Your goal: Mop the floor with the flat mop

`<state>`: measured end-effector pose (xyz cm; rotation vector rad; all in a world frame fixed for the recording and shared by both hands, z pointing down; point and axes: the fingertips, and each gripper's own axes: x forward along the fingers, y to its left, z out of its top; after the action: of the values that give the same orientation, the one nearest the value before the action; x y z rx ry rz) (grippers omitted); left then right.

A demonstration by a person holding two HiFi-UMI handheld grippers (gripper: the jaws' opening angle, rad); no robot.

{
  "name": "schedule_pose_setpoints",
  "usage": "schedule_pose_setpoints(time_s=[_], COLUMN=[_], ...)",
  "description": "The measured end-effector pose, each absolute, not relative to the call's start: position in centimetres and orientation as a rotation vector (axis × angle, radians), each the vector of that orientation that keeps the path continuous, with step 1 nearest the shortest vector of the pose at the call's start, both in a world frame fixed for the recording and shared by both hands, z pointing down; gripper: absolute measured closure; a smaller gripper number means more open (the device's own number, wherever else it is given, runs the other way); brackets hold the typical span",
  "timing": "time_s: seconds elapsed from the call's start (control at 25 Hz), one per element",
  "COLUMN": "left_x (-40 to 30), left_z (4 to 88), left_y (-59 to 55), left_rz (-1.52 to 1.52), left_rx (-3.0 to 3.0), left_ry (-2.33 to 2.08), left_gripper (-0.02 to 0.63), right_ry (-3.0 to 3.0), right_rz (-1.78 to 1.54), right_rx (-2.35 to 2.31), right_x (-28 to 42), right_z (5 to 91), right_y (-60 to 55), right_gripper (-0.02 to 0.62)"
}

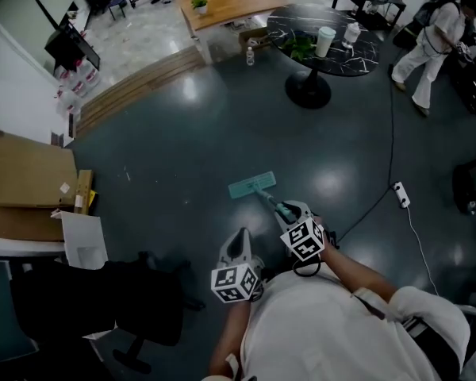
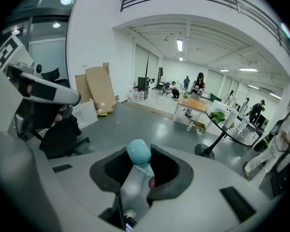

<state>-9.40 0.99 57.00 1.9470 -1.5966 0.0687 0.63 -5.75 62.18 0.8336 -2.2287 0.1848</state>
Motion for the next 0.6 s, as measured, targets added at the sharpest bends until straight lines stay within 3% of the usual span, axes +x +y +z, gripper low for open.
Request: schedule_pose_setpoints(time_s=[0.6], left_x=[-6.9], left_z=[57.3], left_y=[-0.2], left_rz=[0.086], left_rx=[1.979], left_ry=[-1.542], left_gripper=[0.601], right_ry=[-2.265], right_rz=[0.145], right_rx=[0.841], right_x=[1.7], right_z=[62.1], right_y=[-5.8], right_gripper=[0.483])
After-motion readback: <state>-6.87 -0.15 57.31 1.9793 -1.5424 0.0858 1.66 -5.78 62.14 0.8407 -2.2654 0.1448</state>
